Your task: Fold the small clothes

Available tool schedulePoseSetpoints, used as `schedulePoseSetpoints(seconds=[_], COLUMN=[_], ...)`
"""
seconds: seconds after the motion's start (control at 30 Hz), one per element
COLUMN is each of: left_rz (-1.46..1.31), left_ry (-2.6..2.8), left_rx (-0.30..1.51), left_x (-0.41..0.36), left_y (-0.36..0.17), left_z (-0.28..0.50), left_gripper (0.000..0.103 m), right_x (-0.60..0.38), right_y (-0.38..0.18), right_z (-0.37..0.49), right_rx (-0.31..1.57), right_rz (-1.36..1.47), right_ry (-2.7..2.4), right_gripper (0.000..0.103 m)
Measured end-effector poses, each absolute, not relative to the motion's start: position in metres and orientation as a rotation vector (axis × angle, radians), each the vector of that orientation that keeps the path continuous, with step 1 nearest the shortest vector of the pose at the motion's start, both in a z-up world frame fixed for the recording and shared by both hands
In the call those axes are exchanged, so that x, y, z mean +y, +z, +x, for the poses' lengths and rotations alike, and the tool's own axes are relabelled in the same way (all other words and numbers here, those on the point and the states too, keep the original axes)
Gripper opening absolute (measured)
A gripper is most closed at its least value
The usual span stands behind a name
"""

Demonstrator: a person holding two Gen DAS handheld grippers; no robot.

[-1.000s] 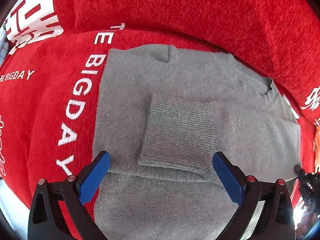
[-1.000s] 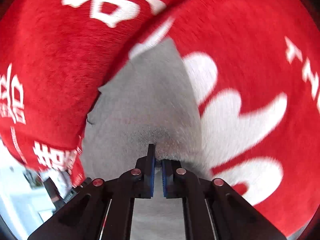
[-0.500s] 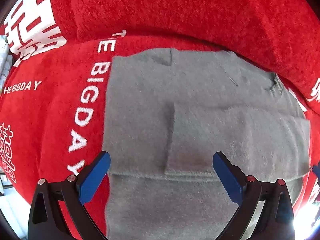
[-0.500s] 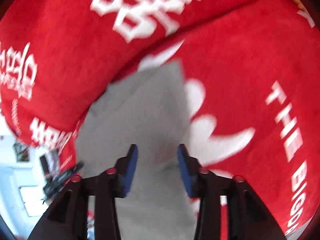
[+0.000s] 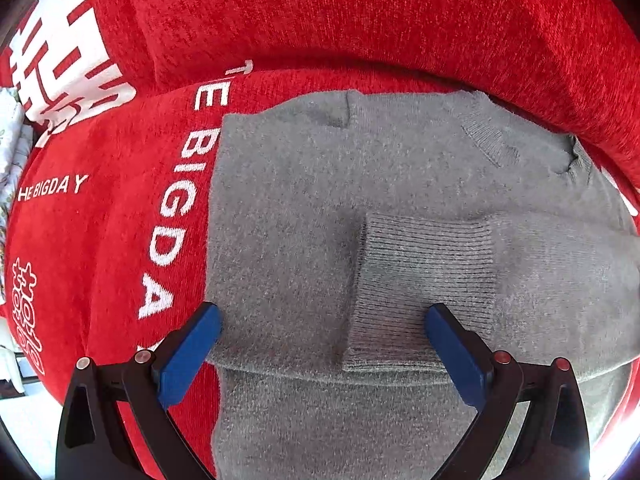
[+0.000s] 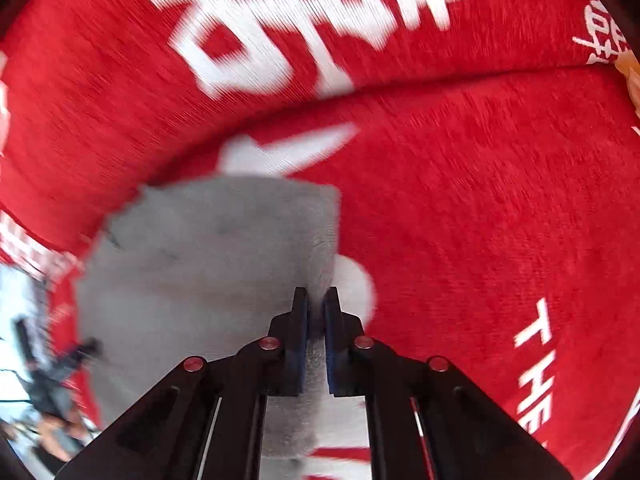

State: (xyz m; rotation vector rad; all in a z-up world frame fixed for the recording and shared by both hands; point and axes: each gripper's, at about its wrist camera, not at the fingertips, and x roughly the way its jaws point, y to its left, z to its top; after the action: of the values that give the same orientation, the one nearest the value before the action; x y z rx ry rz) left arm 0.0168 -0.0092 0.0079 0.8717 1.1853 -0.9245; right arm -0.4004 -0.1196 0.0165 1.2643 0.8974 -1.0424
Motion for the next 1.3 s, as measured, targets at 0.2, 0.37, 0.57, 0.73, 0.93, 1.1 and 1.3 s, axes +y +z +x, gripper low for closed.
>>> schedulePoseSetpoints(seconds=[0.2,0.37,0.57,0.73,0.93,1.1,1.3], left_rz=[0.903,0.838,0.965,0.908,0.934,0.940,0.968], left_ry=[-0.935,-1.010,-1.034,-1.019,-0.987,-0.993,-1.022], left_rx=[1.155,1.218,1.197,1.212,1.238,1.251,1.258], left_x=[-0.008,-0.002,-0.009,0.007,0.019,0.024,0.026], left_y=[0.018,0.038,0.015,0.025,0.040,0.053,0.063], left_z=[0.024,0.027,0.006,0.017,0.016,-0.004,-0.019], left_gripper=[0.090,0.086,0.067,0.068,0.068,0.068,0.072], right_x=[-0.097,-0.066,-0.044,-0.028,-0.013,-0.004,-0.001], right_y=[0.048,0.070,0.035,0.041,0.059,0.071,0.074], right_z=[-0.410,-0.396,-0.371,-0.381,-0.392,-0.387,-0.371], right_rx=[0.875,0.849,0.975,0.985,0.954,0.946,0.950], right_rz=[1.270,1.259,1.298,1.297,1.362,1.374,1.387], right_ry=[-1.108,-1.026,-0.977,-0.967,-0.981,-0.983,-0.956], right_gripper=[0.012,0.012,0.010,0.011,0.019,0.044,0.050])
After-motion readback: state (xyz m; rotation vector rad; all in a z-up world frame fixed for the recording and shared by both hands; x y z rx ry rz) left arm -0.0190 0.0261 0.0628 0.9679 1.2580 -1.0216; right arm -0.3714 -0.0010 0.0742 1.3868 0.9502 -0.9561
